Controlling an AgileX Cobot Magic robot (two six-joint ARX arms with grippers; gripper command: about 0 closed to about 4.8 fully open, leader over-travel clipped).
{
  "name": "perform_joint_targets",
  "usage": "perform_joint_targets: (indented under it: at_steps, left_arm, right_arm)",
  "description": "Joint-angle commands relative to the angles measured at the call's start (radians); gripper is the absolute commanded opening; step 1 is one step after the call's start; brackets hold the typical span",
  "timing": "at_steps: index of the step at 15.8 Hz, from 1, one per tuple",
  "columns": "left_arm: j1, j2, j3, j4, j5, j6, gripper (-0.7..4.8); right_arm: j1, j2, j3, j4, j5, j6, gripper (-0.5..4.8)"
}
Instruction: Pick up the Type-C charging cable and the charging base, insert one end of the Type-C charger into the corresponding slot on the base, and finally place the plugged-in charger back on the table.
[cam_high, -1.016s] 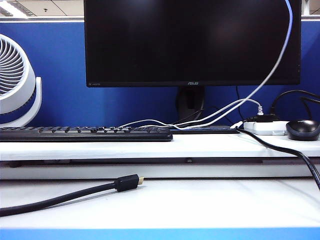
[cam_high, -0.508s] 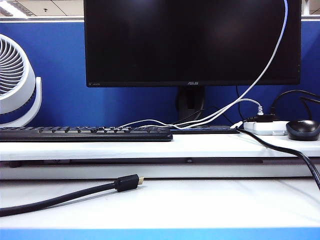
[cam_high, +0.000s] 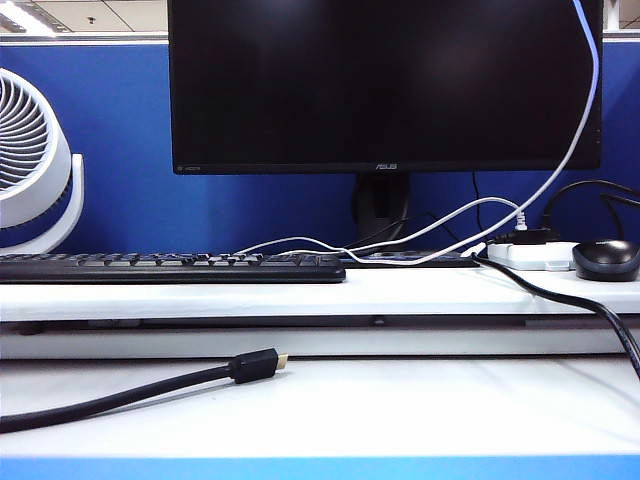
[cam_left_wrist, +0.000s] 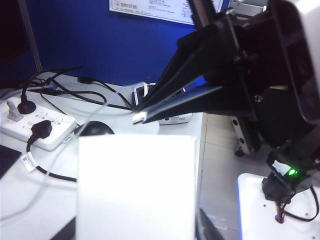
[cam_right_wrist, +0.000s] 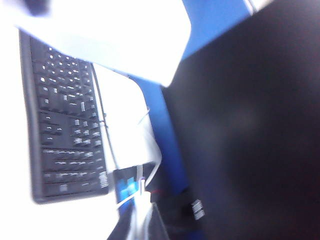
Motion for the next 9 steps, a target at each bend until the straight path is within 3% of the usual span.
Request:
perform_joint_targets:
  at_steps: [1, 3, 5, 9]
  left_arm:
    - [0.000, -0.004, 0.007, 0.020, 0.020, -0.072, 2.68]
    - [0.000, -0.003, 0.007, 0.020, 0.068, -0.135, 2.68]
    - [0.000, -0.003, 0.007, 0.021, 0.143, -0.219, 2.68]
    - [0.000, -0.003, 0.007, 0.020, 0.262, -0.314, 2.68]
  right_arm:
    - [-0.003, -0.001, 0.003, 0.134, -0.012, -0.259, -0.01]
    - [-0.003, 0.002, 0.003, 0.233, -0.036, -0.468, -0.01]
    - [-0.003, 0.002, 0.003, 0.246, -0.142, -0.671, -0.01]
    - [-0.003, 0.002, 0.003, 0.248, -0.322, -0.844, -0.01]
